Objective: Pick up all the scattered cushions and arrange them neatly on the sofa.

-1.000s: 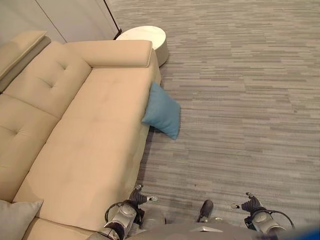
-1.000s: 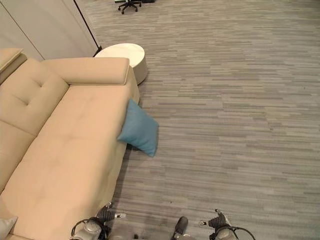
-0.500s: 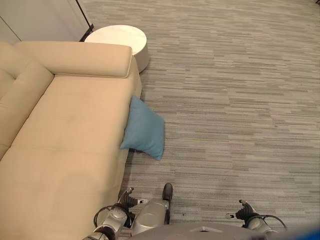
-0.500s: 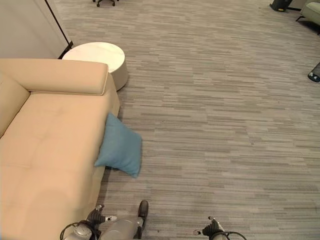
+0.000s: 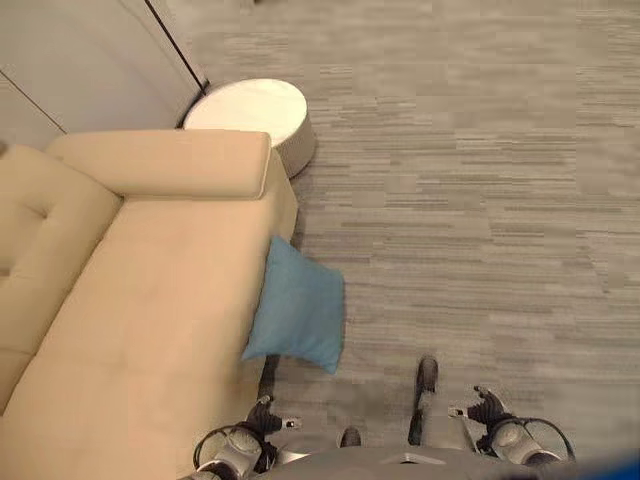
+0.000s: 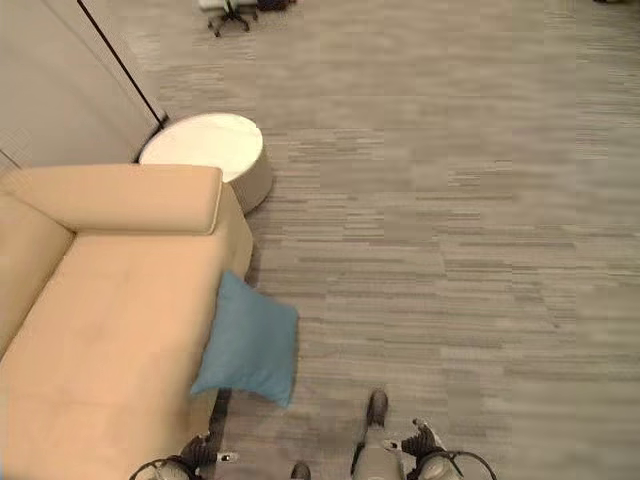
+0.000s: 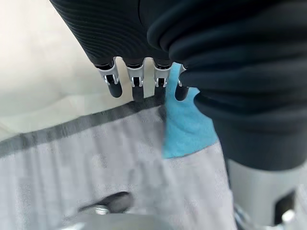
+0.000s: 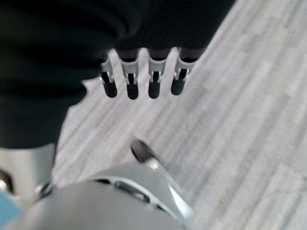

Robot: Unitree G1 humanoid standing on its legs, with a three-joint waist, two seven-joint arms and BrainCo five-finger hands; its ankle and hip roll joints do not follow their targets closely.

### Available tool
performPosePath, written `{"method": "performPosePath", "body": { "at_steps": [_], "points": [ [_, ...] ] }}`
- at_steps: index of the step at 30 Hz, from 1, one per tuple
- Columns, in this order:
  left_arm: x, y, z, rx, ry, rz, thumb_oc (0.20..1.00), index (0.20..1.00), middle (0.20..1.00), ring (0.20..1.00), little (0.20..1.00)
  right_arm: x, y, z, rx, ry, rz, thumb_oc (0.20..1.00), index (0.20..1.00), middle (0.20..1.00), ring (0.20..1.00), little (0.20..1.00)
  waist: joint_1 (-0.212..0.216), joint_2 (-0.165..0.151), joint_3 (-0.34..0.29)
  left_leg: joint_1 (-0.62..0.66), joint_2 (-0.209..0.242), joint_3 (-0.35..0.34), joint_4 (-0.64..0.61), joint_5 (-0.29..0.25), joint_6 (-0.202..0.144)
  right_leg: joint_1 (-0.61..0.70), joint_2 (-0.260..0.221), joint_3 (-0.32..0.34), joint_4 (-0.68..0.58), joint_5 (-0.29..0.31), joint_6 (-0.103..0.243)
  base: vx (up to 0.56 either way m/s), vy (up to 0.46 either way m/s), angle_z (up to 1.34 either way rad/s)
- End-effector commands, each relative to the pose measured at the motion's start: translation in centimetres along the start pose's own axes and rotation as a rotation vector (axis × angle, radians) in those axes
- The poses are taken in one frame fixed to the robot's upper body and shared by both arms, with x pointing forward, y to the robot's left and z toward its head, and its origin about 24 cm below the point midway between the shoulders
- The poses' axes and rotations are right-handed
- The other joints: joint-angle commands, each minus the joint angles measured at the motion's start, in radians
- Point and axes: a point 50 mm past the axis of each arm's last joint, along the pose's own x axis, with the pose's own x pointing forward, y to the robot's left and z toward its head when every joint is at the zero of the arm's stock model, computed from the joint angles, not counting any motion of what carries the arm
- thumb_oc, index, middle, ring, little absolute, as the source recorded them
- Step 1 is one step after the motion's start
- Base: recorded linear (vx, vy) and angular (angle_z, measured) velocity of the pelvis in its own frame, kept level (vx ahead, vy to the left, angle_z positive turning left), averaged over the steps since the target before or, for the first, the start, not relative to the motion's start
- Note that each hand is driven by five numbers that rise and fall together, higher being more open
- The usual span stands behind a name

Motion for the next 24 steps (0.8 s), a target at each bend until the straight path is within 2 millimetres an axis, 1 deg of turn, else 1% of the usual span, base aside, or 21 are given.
{"method": "performPosePath", "body": {
  "at_steps": [1, 2, 4, 5, 6, 7, 8, 9, 10, 11, 12, 13, 15, 17, 18, 19, 20, 21, 22, 23, 24],
  "points": [
    [0.5, 0.6, 4.1, 0.016, -0.134, 0.008, 1.000, 1.000, 1.000, 1.000, 1.000, 0.3, -1.7, 0.3, 0.001, -0.025, -0.050, 1.000, 1.000, 1.000, 1.000, 1.000, 0.007, -0.039, 0.048, -0.221, 0.013, 0.052, 0.237, 0.043, -0.039, 0.045, 0.005, -0.009, 0.070, -0.140, 0.062, 0.13, -0.376, 0.89],
    [0.5, 0.6, 4.9, 0.006, -0.162, 0.003, 1.000, 1.000, 1.000, 1.000, 1.000, 0.3, -2.1, 0.1, 0.007, -0.015, -0.062, 1.000, 1.000, 1.000, 1.000, 1.000, 0.015, -0.047, 0.067, -0.291, 0.044, 0.103, 0.369, 0.076, -0.040, 0.089, 0.009, -0.037, 0.048, -0.156, 0.039, 0.05, -0.189, 0.51],
    [0.5, 0.6, 5.1, 0.005, -0.166, 0.005, 1.000, 1.000, 1.000, 1.000, 1.000, 0.3, -2.2, -0.3, 0.006, 0.000, -0.067, 1.000, 1.000, 1.000, 1.000, 1.000, 0.024, -0.055, 0.076, -0.318, 0.071, 0.147, 0.413, 0.083, -0.033, 0.125, 0.017, -0.054, 0.033, -0.173, 0.027, 0.10, -0.219, 0.38],
    [0.5, 0.6, 5.1, 0.004, -0.169, 0.006, 1.000, 1.000, 1.000, 1.000, 1.000, 0.2, -2.3, -0.5, 0.008, 0.005, -0.070, 1.000, 1.000, 1.000, 1.000, 1.000, 0.026, -0.056, 0.077, -0.326, 0.081, 0.170, 0.388, 0.077, -0.031, 0.139, 0.021, -0.064, 0.026, -0.180, 0.028, 0.11, -0.133, 0.30],
    [0.5, 0.5, 5.0, 0.008, -0.167, 0.003, 1.000, 1.000, 1.000, 1.000, 1.000, 0.2, -2.2, -0.7, 0.009, 0.007, -0.072, 1.000, 1.000, 1.000, 1.000, 1.000, 0.029, -0.058, 0.076, -0.325, 0.076, 0.173, 0.368, 0.074, -0.032, 0.148, 0.021, -0.067, 0.018, -0.182, 0.031, 0.17, -0.104, 0.55],
    [0.5, 0.3, 4.6, 0.023, -0.152, 0.003, 1.000, 1.000, 1.000, 1.000, 1.000, 0.1, -2.3, -1.2, 0.013, 0.014, -0.081, 1.000, 1.000, 1.000, 1.000, 1.000, 0.029, -0.067, 0.073, -0.335, 0.059, 0.196, 0.292, 0.043, -0.023, 0.167, 0.017, -0.086, 0.007, -0.189, 0.041, 0.17, -0.085, 0.54],
    [0.5, 0.2, 4.6, 0.031, -0.148, 0.004, 1.000, 1.000, 1.000, 1.000, 1.000, 0.0, -2.2, -1.4, 0.014, 0.020, -0.083, 1.000, 1.000, 1.000, 1.000, 1.000, 0.028, -0.064, 0.071, -0.364, 0.063, 0.243, 0.224, 0.074, -0.028, 0.184, 0.024, -0.110, -0.001, -0.200, 0.045, 0.16, -0.089, 0.58],
    [0.5, 0.3, 4.6, 0.035, -0.149, 0.004, 1.000, 1.000, 1.000, 1.000, 1.000, 0.0, -2.1, -1.4, 0.013, 0.021, -0.082, 1.000, 1.000, 1.000, 1.000, 1.000, 0.029, -0.061, 0.071, -0.376, 0.071, 0.271, 0.188, 0.105, -0.032, 0.196, 0.031, -0.122, -0.008, -0.207, 0.045, 0.07, -0.047, 0.47],
    [0.5, 0.3, 4.5, 0.035, -0.148, 0.004, 1.000, 1.000, 1.000, 1.000, 1.000, 0.0, -2.1, -1.4, 0.013, 0.022, -0.081, 1.000, 1.000, 1.000, 1.000, 1.000, 0.030, -0.061, 0.072, -0.372, 0.071, 0.271, 0.187, 0.103, -0.033, 0.200, 0.031, -0.121, -0.009, -0.208, 0.045, 0.05, -0.024, 0.71],
    [0.5, 0.3, 4.6, 0.039, -0.151, 0.005, 1.000, 1.000, 1.000, 1.000, 1.000, 0.0, -2.0, -1.4, 0.012, 0.021, -0.081, 1.000, 1.000, 1.000, 1.000, 1.000, 0.030, -0.057, 0.071, -0.384, 0.075, 0.295, 0.165, 0.128, -0.035, 0.205, 0.036, -0.130, -0.010, -0.211, 0.044, 0.13, 0.018, 0.75],
    [0.4, 0.4, 3.8, 0.033, -0.132, 0.007, 1.000, 1.000, 1.000, 1.000, 1.000, -0.1, -1.5, -1.4, -0.004, 0.018, -0.063, 1.000, 1.000, 1.000, 1.000, 1.000, 0.038, -0.051, 0.067, -0.363, 0.071, 0.310, 0.127, 0.140, -0.032, 0.224, 0.048, -0.136, 0.006, -0.231, 0.041, 0.15, 0.044, 0.50],
    [0.4, 0.5, 3.6, 0.024, -0.125, 0.011, 1.000, 1.000, 1.000, 1.000, 1.000, -0.1, -1.3, -1.4, -0.014, 0.015, -0.057, 1.000, 1.000, 1.000, 1.000, 1.000, 0.045, -0.050, 0.064, -0.352, 0.053, 0.291, 0.112, 0.136, -0.028, 0.224, 0.048, -0.138, 0.015, -0.236, 0.044, 0.17, 0.072, 0.12],
    [0.3, 0.5, 2.7, 0.009, -0.099, 0.014, 1.000, 1.000, 1.000, 1.000, 1.000, -0.3, -0.8, -1.6, -0.026, 0.017, -0.042, 1.000, 1.000, 1.000, 1.000, 1.000, 0.051, -0.048, 0.049, -0.299, 0.034, 0.280, 0.049, 0.131, -0.016, 0.228, 0.045, -0.145, 0.049, -0.246, 0.050, 0.12, 0.080, 0.04],
    [0.3, 0.7, 2.2, -0.003, -0.082, 0.020, 1.000, 1.000, 1.000, 1.000, 1.000, -0.4, -0.3, -1.6, -0.044, 0.013, -0.025, 1.000, 1.000, 1.000, 1.000, 1.000, 0.057, -0.045, 0.032, -0.268, 0.016, 0.271, 0.011, 0.126, 0.003, 0.208, 0.030, -0.156, 0.123, -0.259, 0.064, 0.09, 0.129, 0.20],
    [0.3, 1.0, 1.9, -0.011, -0.073, 0.029, 1.000, 1.000, 1.000, 1.000, 1.000, -0.3, -0.1, -1.4, -0.056, 0.005, -0.011, 1.000, 1.000, 1.000, 1.000, 1.000, 0.058, -0.035, 0.042, -0.243, 0.016, 0.262, -0.003, 0.120, 0.017, 0.159, -0.006, -0.164, 0.262, -0.270, 0.084, 0.05, 0.169, 0.32],
    [0.3, 1.6, 1.9, -0.008, -0.072, 0.046, 1.000, 1.000, 1.000, 1.000, 1.000, -0.2, -0.4, -0.8, -0.048, -0.010, -0.017, 1.000, 1.000, 1.000, 1.000, 1.000, 0.051, -0.026, 0.048, -0.230, 0.012, 0.238, -0.013, 0.118, 0.024, 0.102, -0.030, -0.153, 0.366, -0.256, 0.110, 0.07, 0.097, 0.59],
    [0.4, 1.7, 2.0, 0.000, -0.075, 0.050, 1.000, 1.000, 1.000, 1.000, 1.000, -0.1, -0.6, -0.3, -0.036, -0.024, -0.024, 1.000, 1.000, 1.000, 1.000, 1.000, 0.041, -0.022, 0.055, -0.212, -0.003, 0.193, -0.025, 0.117, 0.027, 0.077, -0.019, -0.102, 0.358, -0.249, 0.102, 0.07, 0.009, 0.74],
    [0.4, 1.7, 2.0, -0.002, -0.078, 0.051, 1.000, 1.000, 1.000, 1.000, 1.000, -0.1, -0.6, -0.2, -0.039, -0.027, -0.025, 1.000, 1.000, 1.000, 1.000, 1.000, 0.037, -0.019, 0.054, -0.208, -0.005, 0.182, -0.034, 0.118, 0.028, 0.067, -0.014, -0.078, 0.339, -0.246, 0.101, 0.09, -0.065, 0.94],
    [0.4, 1.7, 2.0, 0.004, -0.080, 0.052, 1.000, 1.000, 1.000, 1.000, 1.000, 0.0, -0.8, 0.1, -0.033, -0.038, -0.032, 1.000, 1.000, 1.000, 1.000, 1.000, 0.032, -0.015, 0.058, -0.197, -0.009, 0.160, -0.044, 0.116, 0.029, 0.053, 0.003, -0.029, 0.316, -0.250, 0.097, 0.05, -0.044, 0.90],
    [0.4, 1.7, 2.1, 0.004, -0.080, 0.052, 1.000, 1.000, 1.000, 1.000, 1.000, 0.0, -0.8, 0.1, -0.033, -0.038, -0.032, 1.000, 1.000, 1.000, 1.000, 1.000, 0.031, -0.014, 0.055, -0.200, -0.008, 0.160, -0.044, 0.118, 0.029, 0.052, 0.004, -0.030, 0.312, -0.246, 0.096, 0.11, -0.075, 0.93],
    [0.4, 1.7, 2.1, 0.017, -0.084, 0.052, 1.000, 1.000, 1.000, 1.000, 1.000, 0.1, -1.1, 0.6, -0.022, -0.054, -0.042, 1.000, 1.000, 1.000, 1.000, 1.000, 0.017, -0.014, 0.057, -0.188, -0.020, 0.121, -0.050, 0.116, 0.030, 0.029, 0.030, 0.068, 0.266, -0.234, 0.095, 0.19, -0.141, 0.92]
  ]
}}
